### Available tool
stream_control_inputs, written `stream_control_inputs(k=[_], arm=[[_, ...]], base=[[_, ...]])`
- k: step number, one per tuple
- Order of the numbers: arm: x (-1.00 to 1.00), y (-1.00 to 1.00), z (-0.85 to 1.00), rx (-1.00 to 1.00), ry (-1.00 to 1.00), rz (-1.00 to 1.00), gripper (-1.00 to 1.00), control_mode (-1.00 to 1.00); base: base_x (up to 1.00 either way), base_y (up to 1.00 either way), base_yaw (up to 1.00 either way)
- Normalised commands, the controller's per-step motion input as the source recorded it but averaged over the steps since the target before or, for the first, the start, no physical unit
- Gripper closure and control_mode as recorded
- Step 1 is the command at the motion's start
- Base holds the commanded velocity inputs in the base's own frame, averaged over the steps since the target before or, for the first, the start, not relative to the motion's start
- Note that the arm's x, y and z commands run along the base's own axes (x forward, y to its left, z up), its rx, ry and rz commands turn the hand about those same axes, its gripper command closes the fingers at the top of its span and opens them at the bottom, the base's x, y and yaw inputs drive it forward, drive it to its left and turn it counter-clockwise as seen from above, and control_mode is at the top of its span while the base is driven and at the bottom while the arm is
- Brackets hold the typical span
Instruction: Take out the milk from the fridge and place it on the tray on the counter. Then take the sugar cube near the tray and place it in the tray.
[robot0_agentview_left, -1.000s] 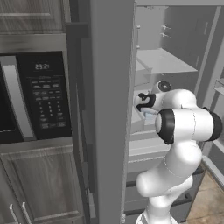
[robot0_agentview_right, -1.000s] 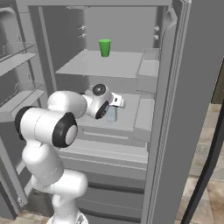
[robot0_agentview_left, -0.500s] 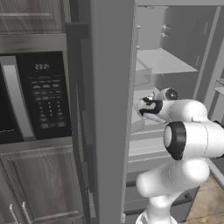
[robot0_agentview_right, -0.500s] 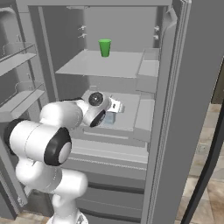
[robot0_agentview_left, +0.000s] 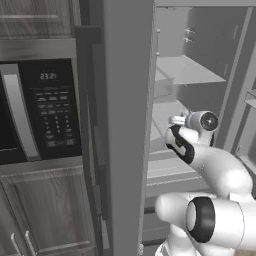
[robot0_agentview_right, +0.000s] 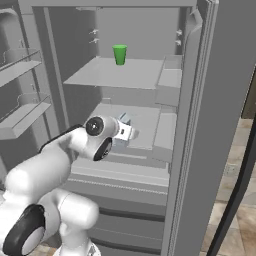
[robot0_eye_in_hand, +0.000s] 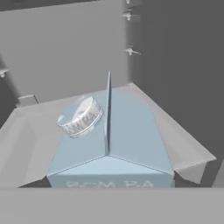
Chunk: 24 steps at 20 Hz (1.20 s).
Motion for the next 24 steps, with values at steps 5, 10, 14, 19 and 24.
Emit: stream_control_inputs(k=[5,10,14,19,24], arm=[[-0.48,0.0,1.0,0.07,0.11,-0.03,1.0,-1.0],[-0.5,-0.05,1.0,0.11,0.07,0.0,1.0,-1.0],[-0.47,-0.01,0.93,0.09,-0.01,0.01,1.0,-1.0],[-0.56,0.0,0.5,-0.01,-0.14,0.06,1.0,-1.0],[-0.52,0.06,0.32,-0.08,-0.28,0.06,1.0,-1.0]], base=[[0.0,0.0,0.0],[0.0,0.0,0.0],[0.0,0.0,0.0],[0.0,0.0,0.0],[0.0,0.0,0.0]])
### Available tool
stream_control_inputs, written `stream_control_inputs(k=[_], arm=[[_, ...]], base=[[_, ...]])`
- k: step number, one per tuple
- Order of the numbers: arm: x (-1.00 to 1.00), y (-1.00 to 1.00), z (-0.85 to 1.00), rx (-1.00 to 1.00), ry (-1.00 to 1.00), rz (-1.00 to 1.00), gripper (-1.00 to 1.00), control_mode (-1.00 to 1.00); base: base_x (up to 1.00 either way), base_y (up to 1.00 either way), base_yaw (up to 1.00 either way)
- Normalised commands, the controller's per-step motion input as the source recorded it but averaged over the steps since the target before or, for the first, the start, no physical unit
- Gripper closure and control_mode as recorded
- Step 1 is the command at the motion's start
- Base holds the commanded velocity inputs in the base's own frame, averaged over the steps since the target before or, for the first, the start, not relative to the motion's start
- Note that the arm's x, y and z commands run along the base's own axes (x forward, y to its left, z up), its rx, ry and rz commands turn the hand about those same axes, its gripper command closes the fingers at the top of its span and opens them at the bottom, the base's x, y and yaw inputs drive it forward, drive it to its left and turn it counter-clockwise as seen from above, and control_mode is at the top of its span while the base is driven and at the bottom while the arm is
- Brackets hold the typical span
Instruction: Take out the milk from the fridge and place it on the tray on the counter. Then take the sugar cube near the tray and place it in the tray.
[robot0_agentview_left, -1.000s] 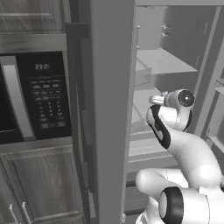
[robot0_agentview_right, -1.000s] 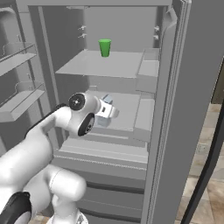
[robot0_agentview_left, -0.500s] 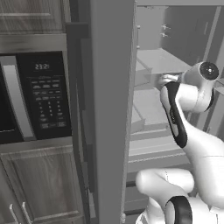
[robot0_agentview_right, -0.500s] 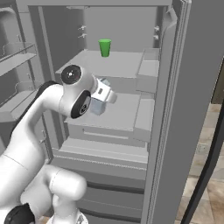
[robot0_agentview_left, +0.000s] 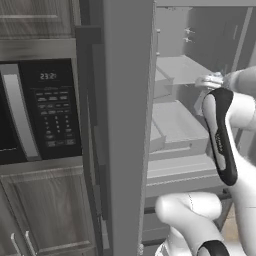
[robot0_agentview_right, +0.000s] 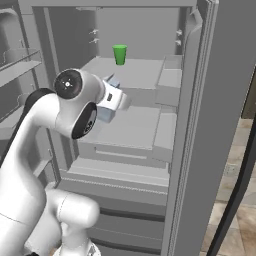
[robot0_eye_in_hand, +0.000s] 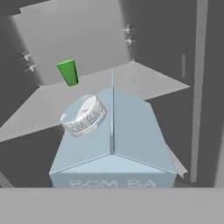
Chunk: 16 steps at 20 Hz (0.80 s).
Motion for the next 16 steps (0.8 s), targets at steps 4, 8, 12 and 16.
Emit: stream_control_inputs(k=[4,8,12,16], arm=[[-0.47,0.29,0.05,-0.06,-0.21,0.02,1.0,-1.0],[-0.16,0.45,0.0,-0.02,-0.03,0.0,1.0,-1.0],[-0.23,0.41,0.01,0.0,0.0,0.0,1.0,-1.0],[-0.47,0.34,0.0,0.0,0.0,0.0,1.0,-1.0]], base=[[0.0,0.0,0.0],[0.0,0.0,0.0],[0.0,0.0,0.0],[0.0,0.0,0.0]])
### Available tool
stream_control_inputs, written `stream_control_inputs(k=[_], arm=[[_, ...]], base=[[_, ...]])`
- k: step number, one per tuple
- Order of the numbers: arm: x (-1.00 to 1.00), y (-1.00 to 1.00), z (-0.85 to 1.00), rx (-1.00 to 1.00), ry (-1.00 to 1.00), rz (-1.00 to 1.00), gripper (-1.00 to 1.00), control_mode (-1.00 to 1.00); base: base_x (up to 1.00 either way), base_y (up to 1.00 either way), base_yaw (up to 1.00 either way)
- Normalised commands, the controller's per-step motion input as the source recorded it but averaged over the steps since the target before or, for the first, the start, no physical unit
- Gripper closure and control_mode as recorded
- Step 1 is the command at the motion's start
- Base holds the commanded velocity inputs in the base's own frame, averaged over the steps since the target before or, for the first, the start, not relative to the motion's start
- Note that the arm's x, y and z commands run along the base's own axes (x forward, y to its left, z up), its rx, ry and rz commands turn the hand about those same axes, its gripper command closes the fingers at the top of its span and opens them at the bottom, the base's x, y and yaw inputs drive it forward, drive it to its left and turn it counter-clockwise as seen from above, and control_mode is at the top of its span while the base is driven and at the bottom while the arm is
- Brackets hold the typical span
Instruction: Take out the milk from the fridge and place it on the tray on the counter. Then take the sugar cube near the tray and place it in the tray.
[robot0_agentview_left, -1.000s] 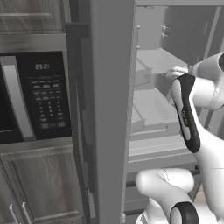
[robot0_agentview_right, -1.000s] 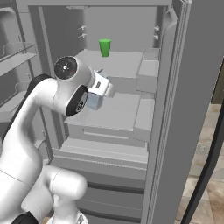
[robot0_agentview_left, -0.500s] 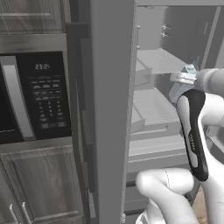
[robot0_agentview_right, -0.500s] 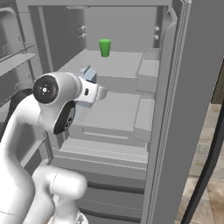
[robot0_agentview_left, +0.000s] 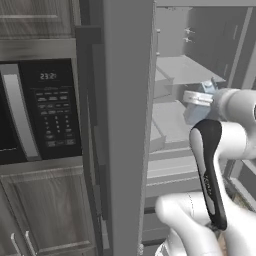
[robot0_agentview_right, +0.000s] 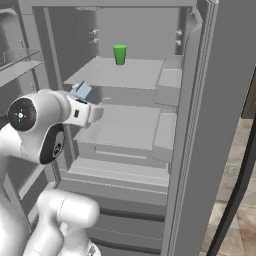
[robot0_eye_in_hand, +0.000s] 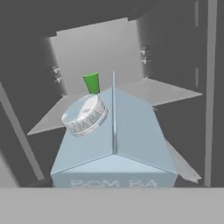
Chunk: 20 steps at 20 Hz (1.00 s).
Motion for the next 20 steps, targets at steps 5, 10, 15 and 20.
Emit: stream_control_inputs(k=[5,10,15,20], arm=[[-0.16,0.05,0.0,0.0,0.0,0.0,1.0,1.0],[0.0,0.0,0.0,0.0,0.0,0.0,1.0,1.0],[0.0,0.0,0.0,0.0,0.0,0.0,1.0,1.0],[0.0,0.0,0.0,0.0,0.0,0.0,1.0,1.0]], base=[[-0.78,0.01,0.0],[-1.0,0.0,0.0],[-1.0,-0.02,0.0],[-0.96,0.04,-0.13]])
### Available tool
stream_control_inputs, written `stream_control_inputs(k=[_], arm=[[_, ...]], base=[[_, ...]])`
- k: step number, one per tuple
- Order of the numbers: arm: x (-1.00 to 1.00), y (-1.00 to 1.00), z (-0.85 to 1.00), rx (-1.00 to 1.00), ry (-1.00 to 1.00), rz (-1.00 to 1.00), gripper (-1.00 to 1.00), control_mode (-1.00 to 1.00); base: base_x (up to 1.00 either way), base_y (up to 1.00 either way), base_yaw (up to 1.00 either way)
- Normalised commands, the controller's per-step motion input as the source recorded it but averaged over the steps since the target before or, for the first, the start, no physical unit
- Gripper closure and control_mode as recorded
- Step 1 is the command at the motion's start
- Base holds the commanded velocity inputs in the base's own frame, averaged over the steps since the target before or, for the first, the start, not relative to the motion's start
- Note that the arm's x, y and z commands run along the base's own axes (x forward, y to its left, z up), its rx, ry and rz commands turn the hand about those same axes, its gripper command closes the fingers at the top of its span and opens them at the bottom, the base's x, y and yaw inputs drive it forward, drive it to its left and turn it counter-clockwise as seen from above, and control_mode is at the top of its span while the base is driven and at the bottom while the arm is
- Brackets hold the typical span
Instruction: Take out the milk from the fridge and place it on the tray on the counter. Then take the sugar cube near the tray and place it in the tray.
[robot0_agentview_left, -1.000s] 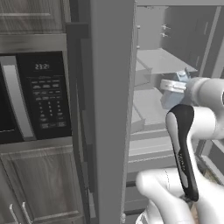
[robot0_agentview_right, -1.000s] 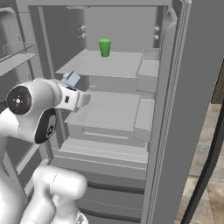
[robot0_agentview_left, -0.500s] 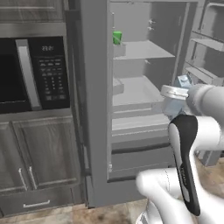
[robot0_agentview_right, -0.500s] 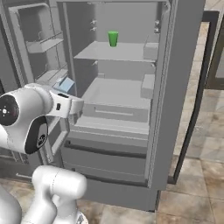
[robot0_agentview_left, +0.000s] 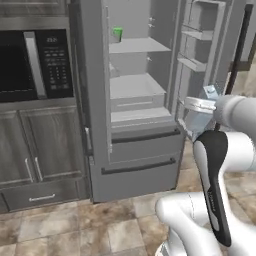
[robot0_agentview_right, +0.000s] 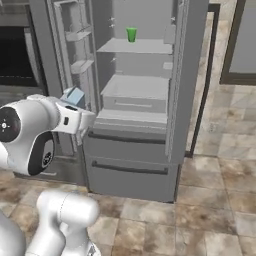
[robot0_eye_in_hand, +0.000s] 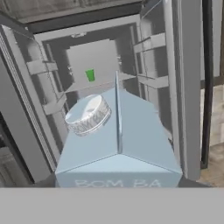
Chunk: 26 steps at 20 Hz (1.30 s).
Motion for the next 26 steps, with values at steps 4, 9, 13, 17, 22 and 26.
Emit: stream_control_inputs(k=[4,9,13,17,22,26], arm=[[0.0,0.0,0.0,0.0,0.0,0.0,1.0,1.0],[0.0,0.0,0.0,0.0,0.0,0.0,1.0,1.0],[0.0,0.0,0.0,0.0,0.0,0.0,1.0,1.0],[0.0,0.0,0.0,0.0,0.0,0.0,1.0,1.0],[0.0,0.0,0.0,0.0,0.0,0.0,1.0,1.0],[0.0,0.0,0.0,0.0,0.0,0.0,1.0,1.0]], base=[[-0.96,0.37,0.01],[-0.22,0.32,0.93],[0.0,0.0,1.0],[0.0,0.0,1.0],[0.0,0.0,1.0],[0.0,0.0,1.0]])
